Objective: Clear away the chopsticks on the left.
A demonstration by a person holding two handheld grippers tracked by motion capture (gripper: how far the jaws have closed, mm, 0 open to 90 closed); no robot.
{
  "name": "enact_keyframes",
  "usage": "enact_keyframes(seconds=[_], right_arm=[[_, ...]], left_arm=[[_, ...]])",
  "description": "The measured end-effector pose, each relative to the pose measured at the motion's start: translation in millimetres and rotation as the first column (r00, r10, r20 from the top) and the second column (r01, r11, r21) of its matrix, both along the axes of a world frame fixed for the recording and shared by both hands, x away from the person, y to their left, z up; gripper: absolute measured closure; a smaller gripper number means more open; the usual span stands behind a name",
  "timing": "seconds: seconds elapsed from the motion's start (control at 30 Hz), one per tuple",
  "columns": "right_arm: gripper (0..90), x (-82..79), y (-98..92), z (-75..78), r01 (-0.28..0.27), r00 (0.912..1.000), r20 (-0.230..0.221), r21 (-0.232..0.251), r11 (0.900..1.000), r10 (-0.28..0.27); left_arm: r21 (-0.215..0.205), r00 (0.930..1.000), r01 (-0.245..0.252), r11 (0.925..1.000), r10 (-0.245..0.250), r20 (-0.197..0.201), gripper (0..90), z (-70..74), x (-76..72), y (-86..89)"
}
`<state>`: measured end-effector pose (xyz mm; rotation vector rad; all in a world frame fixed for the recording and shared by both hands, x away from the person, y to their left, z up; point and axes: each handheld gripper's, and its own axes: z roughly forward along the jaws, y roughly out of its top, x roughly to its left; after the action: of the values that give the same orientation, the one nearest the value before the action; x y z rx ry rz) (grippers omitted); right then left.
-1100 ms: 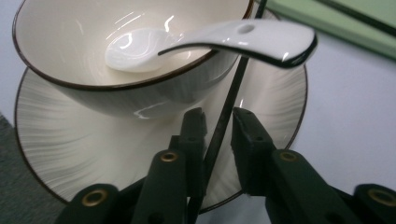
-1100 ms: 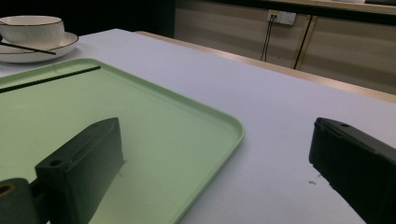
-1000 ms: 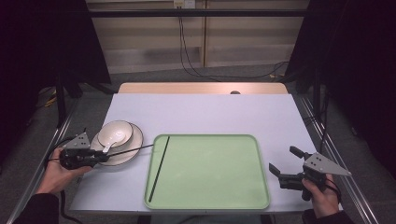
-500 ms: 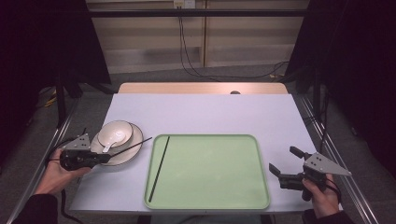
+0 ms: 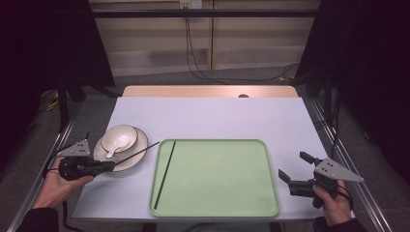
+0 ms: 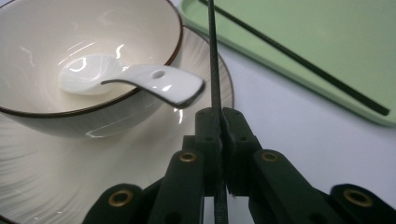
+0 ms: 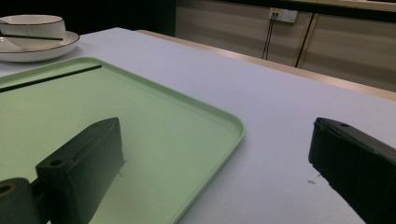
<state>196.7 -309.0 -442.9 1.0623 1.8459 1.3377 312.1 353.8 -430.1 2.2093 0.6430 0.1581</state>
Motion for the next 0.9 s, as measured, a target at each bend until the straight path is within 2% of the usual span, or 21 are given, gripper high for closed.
enact_keyframes(seconds=[0.27,0.4,0.43,0.6,0.7,0.8,0.83,0.9], right_arm=[[2.7,0.1,-0.8,0.4,-0.004,1.0000,0.008,0.002,1.000,0.004],[2.8,0.0,-0.9,0.5,-0.008,0.9999,0.009,0.001,1.000,0.008],[2.8,-0.1,-0.9,0.5,-0.005,0.9999,0.008,0.002,1.000,0.005],[2.8,-0.7,-0.6,0.8,-0.001,1.0000,0.009,0.002,1.000,0.001],[2.8,-1.3,-0.3,1.0,-0.003,1.0000,0.006,0.008,1.000,0.003],[2.8,-0.9,-0.6,0.9,0.003,0.9999,0.011,0.006,1.000,-0.003],[2.8,-0.9,-0.6,0.8,0.002,0.9999,0.010,0.007,1.000,-0.003],[2.8,-1.1,-0.4,0.8,0.002,1.0000,0.008,0.008,1.000,-0.002]], left_arm=[[-0.059,0.9995,-0.025,0.9979,0.024,-0.020,85.9,5.3,-13.6,-5.2],[-0.074,0.9986,-0.048,0.9961,0.046,-0.024,85.9,11.3,-22.1,-11.6],[-0.071,0.9984,-0.054,0.9960,0.053,-0.021,85.9,16.0,-28.5,-18.5],[-0.067,0.9988,-0.047,0.9967,0.046,-0.018,85.9,22.5,-36.8,-32.5],[-0.102,0.9976,-0.066,0.9925,0.064,-0.026,85.9,28.2,-43.1,-44.2],[-0.110,0.9971,-0.072,0.9913,0.069,-0.031,85.9,29.6,-45.3,-48.1],[-0.131,0.9943,-0.101,0.9863,0.095,-0.047,85.9,29.3,-47.4,-51.7],[-0.141,0.9916,-0.126,0.9820,0.120,-0.048,85.9,28.9,-50.0,-55.1]])
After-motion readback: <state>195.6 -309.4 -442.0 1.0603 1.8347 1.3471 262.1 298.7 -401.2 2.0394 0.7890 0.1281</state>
